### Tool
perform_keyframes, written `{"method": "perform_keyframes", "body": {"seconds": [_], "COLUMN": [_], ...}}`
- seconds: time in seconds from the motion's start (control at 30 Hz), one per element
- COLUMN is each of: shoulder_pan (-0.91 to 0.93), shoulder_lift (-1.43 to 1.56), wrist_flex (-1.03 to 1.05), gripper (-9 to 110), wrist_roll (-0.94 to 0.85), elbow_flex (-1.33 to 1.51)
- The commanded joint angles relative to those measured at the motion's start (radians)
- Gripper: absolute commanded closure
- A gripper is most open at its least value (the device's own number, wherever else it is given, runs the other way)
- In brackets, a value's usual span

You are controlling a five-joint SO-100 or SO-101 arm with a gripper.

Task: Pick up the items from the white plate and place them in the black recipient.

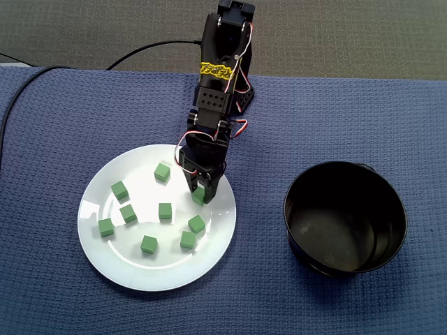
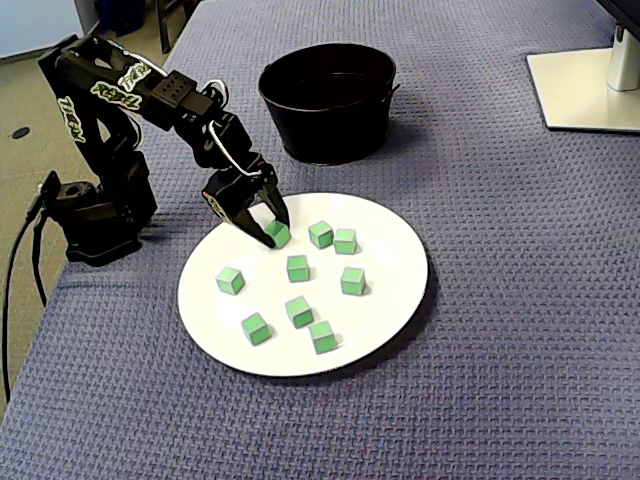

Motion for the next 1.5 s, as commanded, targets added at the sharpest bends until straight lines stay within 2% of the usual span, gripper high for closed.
{"method": "perform_keyframes", "body": {"seconds": [0.0,0.17,0.3,0.47,0.6,1.07,1.3,1.4,1.47], "shoulder_pan": [0.032,0.028,-0.11,-0.353,-0.465,-0.69,-0.732,-0.744,-0.753], "shoulder_lift": [0.109,0.296,0.416,0.374,0.225,-0.114,-0.252,-0.284,-0.287], "wrist_flex": [0.112,0.362,0.557,0.646,0.721,0.775,0.753,0.752,0.738], "gripper": [101,102,102,102,102,102,101,85,79], "wrist_roll": [0.054,0.176,0.316,0.371,0.408,0.331,0.281,0.279,0.279], "elbow_flex": [-0.092,-0.339,-0.606,-0.844,-1.012,-1.003,-0.98,-1.002,-1.003]}}
